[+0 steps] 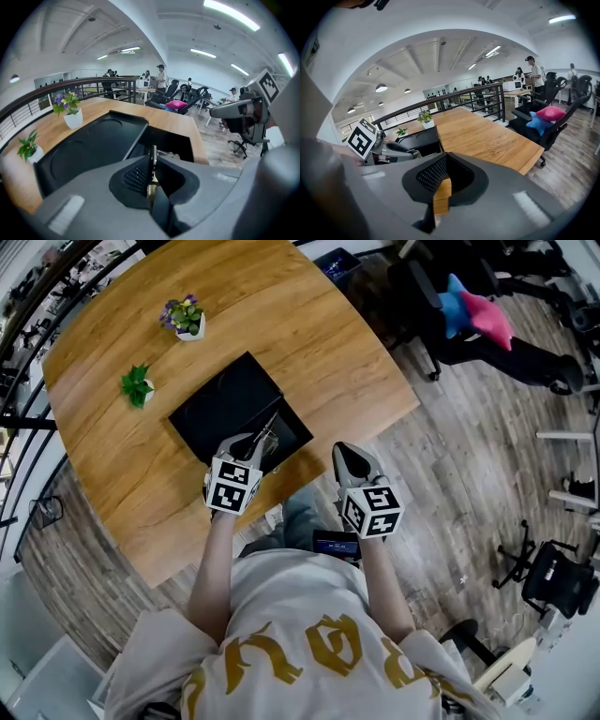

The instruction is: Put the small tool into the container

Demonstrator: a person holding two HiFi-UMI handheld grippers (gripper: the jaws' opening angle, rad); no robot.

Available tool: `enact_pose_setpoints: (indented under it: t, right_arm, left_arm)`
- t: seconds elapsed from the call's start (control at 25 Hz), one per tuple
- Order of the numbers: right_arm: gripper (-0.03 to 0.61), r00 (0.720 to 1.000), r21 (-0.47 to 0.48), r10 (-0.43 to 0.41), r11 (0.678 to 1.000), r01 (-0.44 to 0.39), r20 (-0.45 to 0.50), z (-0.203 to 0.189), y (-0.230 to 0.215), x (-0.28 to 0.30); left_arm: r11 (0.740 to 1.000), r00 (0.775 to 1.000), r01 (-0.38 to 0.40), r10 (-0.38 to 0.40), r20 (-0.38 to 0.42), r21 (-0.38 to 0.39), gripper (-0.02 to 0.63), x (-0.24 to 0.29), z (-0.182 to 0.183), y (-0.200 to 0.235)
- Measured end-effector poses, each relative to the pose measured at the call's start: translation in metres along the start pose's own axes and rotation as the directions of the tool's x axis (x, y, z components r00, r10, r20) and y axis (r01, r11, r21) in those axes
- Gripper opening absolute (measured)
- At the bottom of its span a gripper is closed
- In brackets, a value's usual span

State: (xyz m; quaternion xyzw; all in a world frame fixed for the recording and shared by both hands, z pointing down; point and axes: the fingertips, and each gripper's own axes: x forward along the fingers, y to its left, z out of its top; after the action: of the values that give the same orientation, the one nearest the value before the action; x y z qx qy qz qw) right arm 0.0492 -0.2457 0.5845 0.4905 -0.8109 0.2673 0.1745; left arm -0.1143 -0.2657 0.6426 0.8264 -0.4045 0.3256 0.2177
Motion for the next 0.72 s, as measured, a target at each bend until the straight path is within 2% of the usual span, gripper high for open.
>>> enact_pose_setpoints:
  t: [0.12,0.24,0.44,0.56,0.72]
  right_arm:
    - [0.025,1.0,-0.003,0.007,1.0,-0.007,-0.01,0.001,-0.003,0.002]
    - [0.025,1.0,-0.006,0.005,1.0,-0.005,-0.014,0.003,-0.008,0.004]
    - [0.025,1.0,-0.009,0.011,1.0,-0.012,-0.016,0.005,-0.01,0.006]
    - [0.025,1.0,-0.012,0.021,1.0,-0.021,-0.014,0.006,-0.007,0.007]
    - [0.025,0.999,-0.011,0.031,0.999,-0.031,-0.012,0.004,-0.004,0.004]
  left_arm:
    - [0.996,0.999,-0.041,0.043,-0.022,0.079,0.034,0.005,0.001,0.001]
    - [0.99,0.998,-0.045,0.05,-0.033,0.134,0.035,0.01,0.001,-0.003]
    - [0.978,0.993,0.033,-0.009,-0.115,0.206,0.074,0.018,-0.006,-0.017]
    - [0.975,0.988,0.068,-0.036,-0.148,0.212,0.085,0.02,-0.01,-0.021]
    - [0.974,0.973,0.161,-0.13,-0.192,0.157,0.132,0.022,-0.017,-0.027]
